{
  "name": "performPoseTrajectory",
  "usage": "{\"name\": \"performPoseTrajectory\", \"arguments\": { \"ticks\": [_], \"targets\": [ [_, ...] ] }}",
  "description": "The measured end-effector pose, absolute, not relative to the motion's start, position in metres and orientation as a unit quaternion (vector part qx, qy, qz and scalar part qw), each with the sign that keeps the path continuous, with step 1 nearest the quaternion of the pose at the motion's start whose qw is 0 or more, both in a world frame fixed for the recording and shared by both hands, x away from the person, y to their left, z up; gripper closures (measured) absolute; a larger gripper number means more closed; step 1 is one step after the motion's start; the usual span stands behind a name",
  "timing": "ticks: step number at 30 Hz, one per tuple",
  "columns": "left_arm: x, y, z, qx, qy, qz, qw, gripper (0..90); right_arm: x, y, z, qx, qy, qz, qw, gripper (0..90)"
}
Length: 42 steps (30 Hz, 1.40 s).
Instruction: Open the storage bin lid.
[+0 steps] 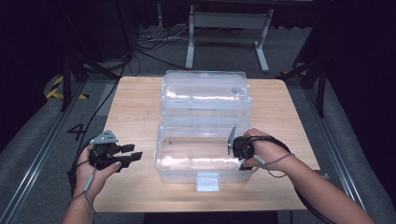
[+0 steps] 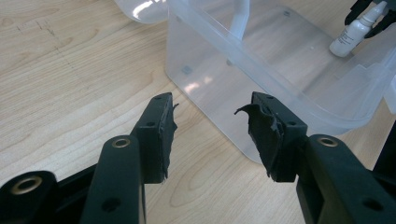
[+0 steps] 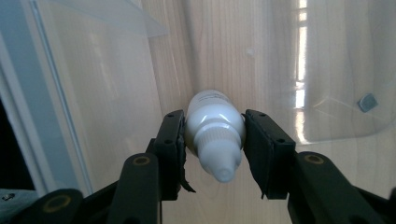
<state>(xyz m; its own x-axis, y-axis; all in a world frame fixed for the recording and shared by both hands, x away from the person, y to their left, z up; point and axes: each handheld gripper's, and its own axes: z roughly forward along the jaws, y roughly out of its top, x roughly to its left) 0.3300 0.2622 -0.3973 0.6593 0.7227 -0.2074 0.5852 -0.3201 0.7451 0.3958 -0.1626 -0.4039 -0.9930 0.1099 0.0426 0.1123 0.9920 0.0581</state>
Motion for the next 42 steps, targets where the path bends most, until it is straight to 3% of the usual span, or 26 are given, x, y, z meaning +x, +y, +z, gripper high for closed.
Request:
{"name": "performPoseTrajectory", "arguments": {
  "ticks": [17,31,42],
  "targets": [
    [0.331,0.26,-0.395,0.808,0.4,0.083,0.424,51.2,0.386,-0.173,-0.367,-0.064,-0.995,-0.07,-0.004,54.3],
    [0.317,0.236,-0.372,0.832,0.34,0.081,0.432,51.4,0.372,-0.185,-0.329,-0.088,-0.986,-0.141,-0.016,51.6],
    [0.318,0.232,-0.373,0.834,0.336,0.074,0.432,51.4,0.353,-0.173,-0.34,-0.073,-0.984,-0.161,0.007,49.7]
  ]
}}
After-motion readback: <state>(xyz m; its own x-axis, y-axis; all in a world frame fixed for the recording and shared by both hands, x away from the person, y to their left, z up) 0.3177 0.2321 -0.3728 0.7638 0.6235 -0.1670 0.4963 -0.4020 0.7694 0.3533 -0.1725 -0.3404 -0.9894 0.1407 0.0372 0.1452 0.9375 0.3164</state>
